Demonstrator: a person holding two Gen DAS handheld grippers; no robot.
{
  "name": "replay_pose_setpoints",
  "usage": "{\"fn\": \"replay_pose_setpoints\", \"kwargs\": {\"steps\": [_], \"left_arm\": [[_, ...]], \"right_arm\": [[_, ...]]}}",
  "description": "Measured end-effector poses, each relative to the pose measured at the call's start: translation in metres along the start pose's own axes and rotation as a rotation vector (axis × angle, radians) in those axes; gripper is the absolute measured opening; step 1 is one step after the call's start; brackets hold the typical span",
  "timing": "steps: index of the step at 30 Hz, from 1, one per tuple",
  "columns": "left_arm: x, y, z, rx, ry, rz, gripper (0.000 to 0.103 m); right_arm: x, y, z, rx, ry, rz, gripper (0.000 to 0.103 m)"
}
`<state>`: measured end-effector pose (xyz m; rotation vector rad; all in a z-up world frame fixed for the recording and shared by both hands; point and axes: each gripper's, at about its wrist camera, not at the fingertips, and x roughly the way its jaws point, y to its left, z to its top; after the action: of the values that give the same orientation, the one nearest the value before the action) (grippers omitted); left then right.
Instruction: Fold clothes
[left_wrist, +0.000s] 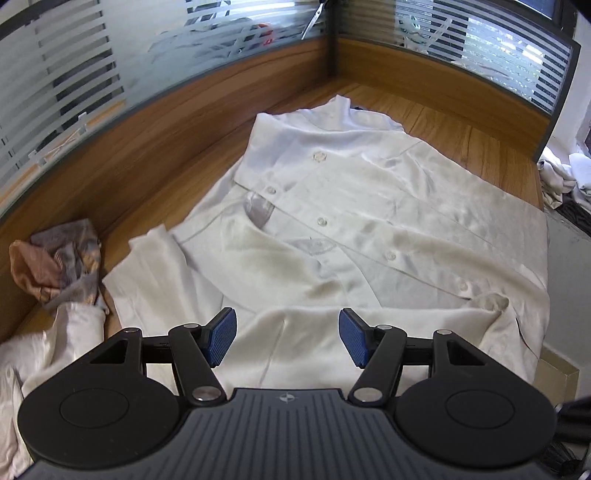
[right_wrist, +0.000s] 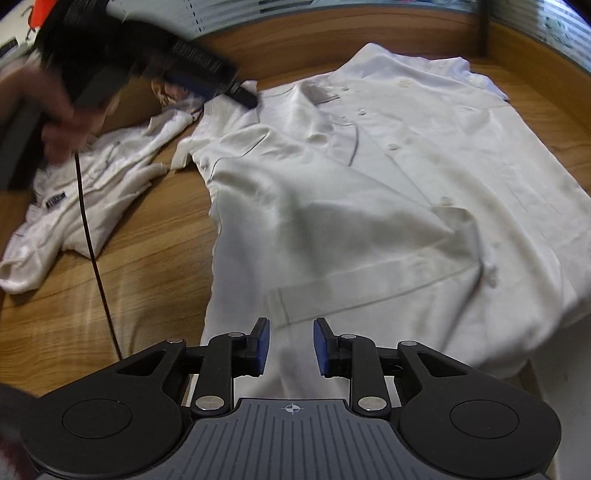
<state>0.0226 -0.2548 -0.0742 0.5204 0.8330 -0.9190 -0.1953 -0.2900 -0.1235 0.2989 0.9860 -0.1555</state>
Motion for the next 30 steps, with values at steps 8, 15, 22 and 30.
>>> {"fn": "replay_pose_setpoints", "kwargs": {"steps": [8, 15, 22, 30], "left_arm": [[0.02, 0.001, 0.023, 0.067, -0.008, -0.03, 0.068], [0.054, -0.01, 0.041, 0.156, -0.022, -0.049, 0.068], [0.105, -0.025, 0.058, 0.165, 0.029, -0.067, 0.068], [0.145, -0.036, 0.058, 0.1, 0.1, -0.067, 0.067]], "right_arm": [[0.028, 0.02, 0.004, -0.067, 0.0, -0.076, 0.028], [0.036, 0.022, 0.002, -0.08, 0.005, -0.101, 0.016], [0.018, 0.019, 0.001, 0.007, -0.046, -0.101, 0.002], [-0.021, -0.005, -0.004, 0.131, -0.088, -0.123, 0.002]]}}
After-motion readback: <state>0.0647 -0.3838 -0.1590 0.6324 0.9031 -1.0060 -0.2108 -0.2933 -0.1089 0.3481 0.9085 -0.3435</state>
